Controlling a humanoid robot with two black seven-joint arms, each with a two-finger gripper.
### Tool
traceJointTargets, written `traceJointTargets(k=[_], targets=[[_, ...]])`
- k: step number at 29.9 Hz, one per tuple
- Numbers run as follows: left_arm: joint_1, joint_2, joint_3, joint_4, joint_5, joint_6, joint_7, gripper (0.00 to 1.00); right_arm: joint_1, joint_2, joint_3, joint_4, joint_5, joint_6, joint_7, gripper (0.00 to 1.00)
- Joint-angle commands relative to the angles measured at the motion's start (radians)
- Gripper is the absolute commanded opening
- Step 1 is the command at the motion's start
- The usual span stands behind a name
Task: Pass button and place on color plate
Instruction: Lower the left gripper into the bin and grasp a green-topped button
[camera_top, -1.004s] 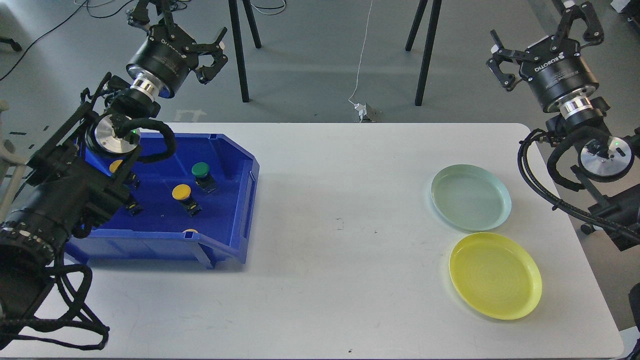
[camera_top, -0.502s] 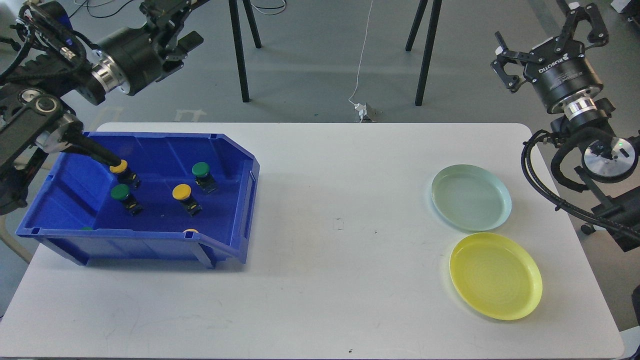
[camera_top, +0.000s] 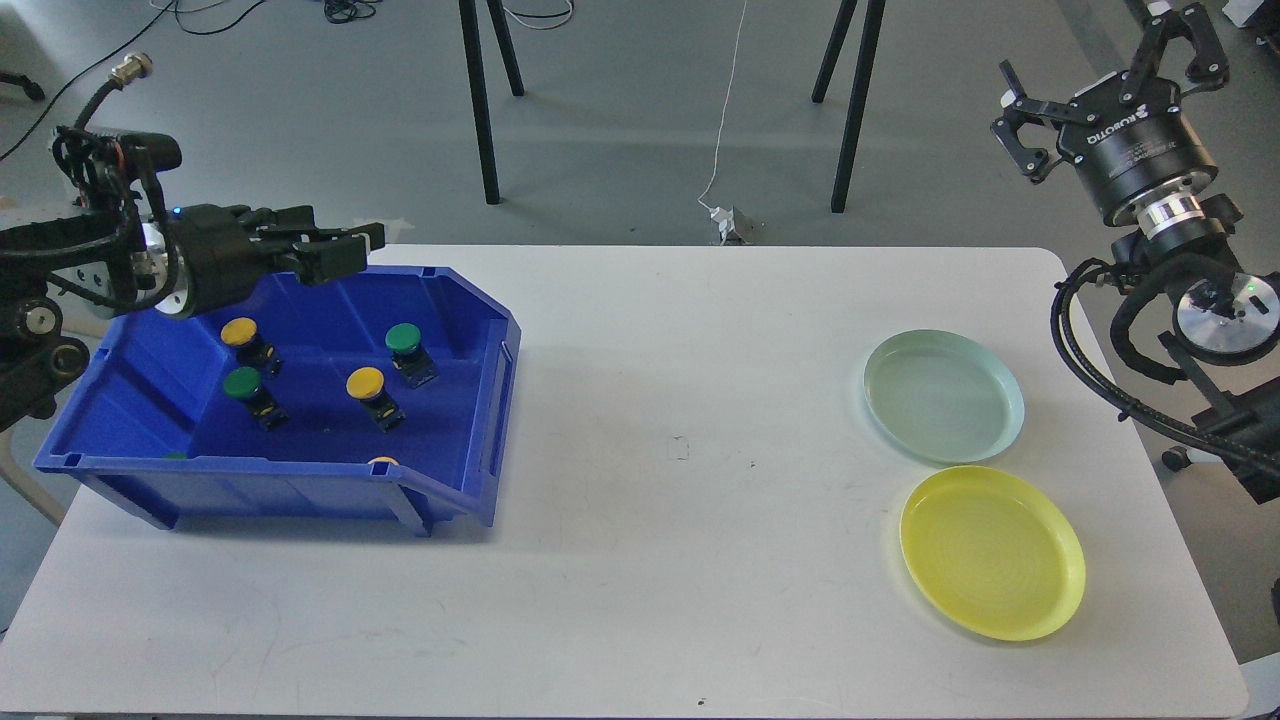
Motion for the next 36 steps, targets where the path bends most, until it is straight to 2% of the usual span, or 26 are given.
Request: traceJointTargets(k=[1, 9, 25, 31, 36], targets=[[0.009, -0.001, 0.059, 0.065, 0.098, 0.010, -0.004, 0.88, -0.001, 0.002, -0.001, 0.000, -0.001, 0.000, 0.000, 0.99], [0.025, -0.008, 0.161, 0.179, 0.162, 0.044, -0.009, 0.88, -0.002, 0.000, -0.003, 0.000, -0.002, 0.000, 0.002, 0.99], [0.036, -0.169, 0.239, 0.469, 0.144, 0.060, -0.018, 0.88, -0.004, 0.003, -0.004, 0.000, -0.004, 0.000, 0.002, 0.99], [0.046, -0.179, 0.239, 0.491, 0.144, 0.074, -0.019, 0.86, -0.004, 0.003, -0.009, 0.000, -0.004, 0.000, 0.002, 0.99], [0.068, -0.182, 0.240, 0.521, 0.144, 0.074, -0.023, 0.80, -0.004, 0.005, -0.011, -0.002, -0.004, 0.000, 0.002, 0.99]])
